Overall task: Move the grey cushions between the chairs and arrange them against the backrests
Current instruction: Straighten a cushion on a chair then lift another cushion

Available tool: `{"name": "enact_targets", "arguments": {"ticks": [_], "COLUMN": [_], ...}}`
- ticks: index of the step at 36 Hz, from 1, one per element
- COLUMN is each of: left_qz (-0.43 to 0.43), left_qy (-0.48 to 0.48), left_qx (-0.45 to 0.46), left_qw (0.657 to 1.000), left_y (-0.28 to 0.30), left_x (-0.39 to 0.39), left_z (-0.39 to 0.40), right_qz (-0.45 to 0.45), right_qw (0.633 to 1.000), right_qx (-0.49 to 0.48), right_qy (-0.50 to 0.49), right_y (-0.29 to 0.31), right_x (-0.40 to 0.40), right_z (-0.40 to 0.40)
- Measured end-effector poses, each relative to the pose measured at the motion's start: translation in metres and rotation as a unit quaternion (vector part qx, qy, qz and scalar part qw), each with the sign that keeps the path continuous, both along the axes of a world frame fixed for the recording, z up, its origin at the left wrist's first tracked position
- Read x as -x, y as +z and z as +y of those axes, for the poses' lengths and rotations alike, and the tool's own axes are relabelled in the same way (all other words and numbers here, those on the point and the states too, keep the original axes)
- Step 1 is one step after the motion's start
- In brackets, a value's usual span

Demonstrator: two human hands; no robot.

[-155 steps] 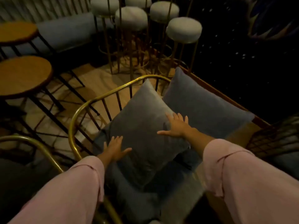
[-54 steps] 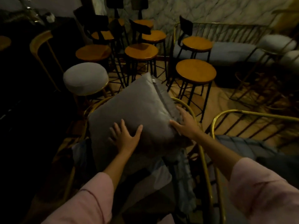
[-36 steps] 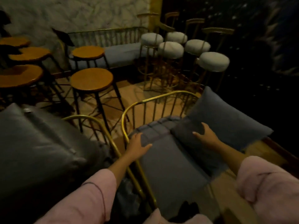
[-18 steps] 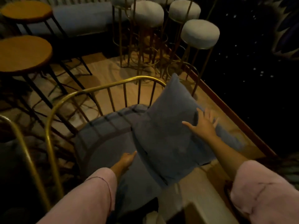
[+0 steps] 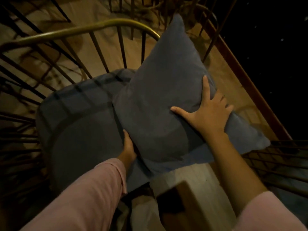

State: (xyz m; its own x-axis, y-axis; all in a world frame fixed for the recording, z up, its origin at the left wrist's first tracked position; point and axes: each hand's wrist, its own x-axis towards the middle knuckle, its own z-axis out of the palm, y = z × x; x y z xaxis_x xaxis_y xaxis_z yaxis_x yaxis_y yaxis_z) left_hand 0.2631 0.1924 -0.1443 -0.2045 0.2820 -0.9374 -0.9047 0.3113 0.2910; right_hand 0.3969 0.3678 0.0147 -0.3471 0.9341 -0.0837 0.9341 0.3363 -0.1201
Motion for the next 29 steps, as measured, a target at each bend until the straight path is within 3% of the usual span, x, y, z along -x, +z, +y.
{"name": "enact_targets", "arguments": {"ticks": [5, 10, 15, 20, 25, 29], "left_qz": [-0.001, 0.066, 0.2, 0.285, 0.303, 0.263], "left_qy": [0.051, 0.079, 0.097, 0.095, 0.054, -0.085], "left_qx": [-0.061, -0.066, 0.109, 0.19, 0.183, 0.161], "left_qw": [0.997, 0.992, 0.969, 0.935, 0.933, 0.947], "left_y": [0.005, 0.021, 0.04, 0.053, 0.049, 0.032], "left_x": [0.004, 0.026, 0.056, 0.082, 0.093, 0.095], "left_z": [0.004, -0.023, -0.085, -0.144, -0.185, -0.204], "right_qz": [0.061, 0.162, 0.201, 0.279, 0.254, 0.102], "right_qw": [0.998, 0.987, 0.973, 0.928, 0.897, 0.899], "right_qx": [-0.026, 0.017, 0.115, 0.245, 0.361, 0.426], "right_qy": [-0.001, 0.002, -0.008, -0.007, 0.0, 0.008], "right_y": [0.01, 0.027, 0.017, -0.033, -0.084, -0.128], "right_x": [-0.001, 0.004, 0.024, 0.048, 0.054, 0.045], "right_z": [-0.003, -0.008, -0.022, -0.049, -0.071, -0.079]}}
